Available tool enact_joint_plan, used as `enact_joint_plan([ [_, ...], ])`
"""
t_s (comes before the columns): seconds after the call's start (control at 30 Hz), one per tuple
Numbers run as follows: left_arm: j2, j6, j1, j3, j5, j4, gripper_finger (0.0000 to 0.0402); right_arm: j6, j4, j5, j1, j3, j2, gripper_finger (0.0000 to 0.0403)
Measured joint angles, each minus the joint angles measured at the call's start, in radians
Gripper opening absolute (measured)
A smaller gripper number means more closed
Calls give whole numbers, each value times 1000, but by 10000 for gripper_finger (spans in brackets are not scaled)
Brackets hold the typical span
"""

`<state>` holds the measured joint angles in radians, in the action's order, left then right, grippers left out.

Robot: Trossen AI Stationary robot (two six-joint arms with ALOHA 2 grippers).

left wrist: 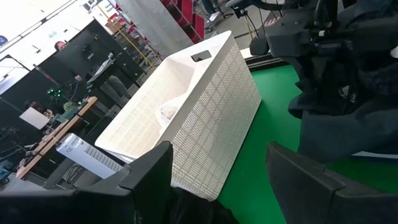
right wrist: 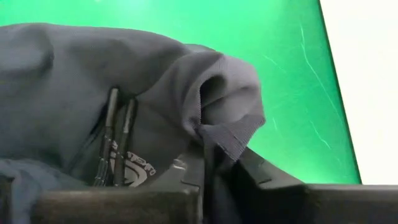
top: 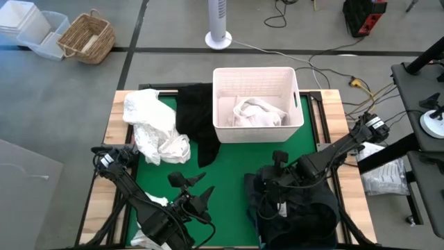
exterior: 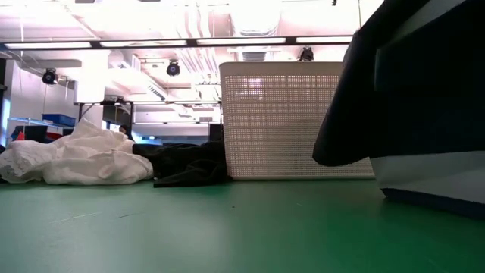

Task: Sort clothes
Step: Put the black shorts into the blue laundry bin

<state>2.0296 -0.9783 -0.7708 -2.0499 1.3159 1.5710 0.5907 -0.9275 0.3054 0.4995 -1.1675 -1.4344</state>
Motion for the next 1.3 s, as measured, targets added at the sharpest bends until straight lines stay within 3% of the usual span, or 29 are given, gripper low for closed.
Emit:
enact_joint_plan([
  [0.53, 0, 0, 0, 3, -12, 0, 233, -13, -70, 9, 0, -75, 2, 35],
  [0.87, 0, 0, 0, 4, -13, 0, 233, -20, -69, 16, 0, -12, -1, 70],
  [1.3, 0, 0, 0, 4, -12, 0, 233, -34, -106, 61, 0, -38, 18, 151],
])
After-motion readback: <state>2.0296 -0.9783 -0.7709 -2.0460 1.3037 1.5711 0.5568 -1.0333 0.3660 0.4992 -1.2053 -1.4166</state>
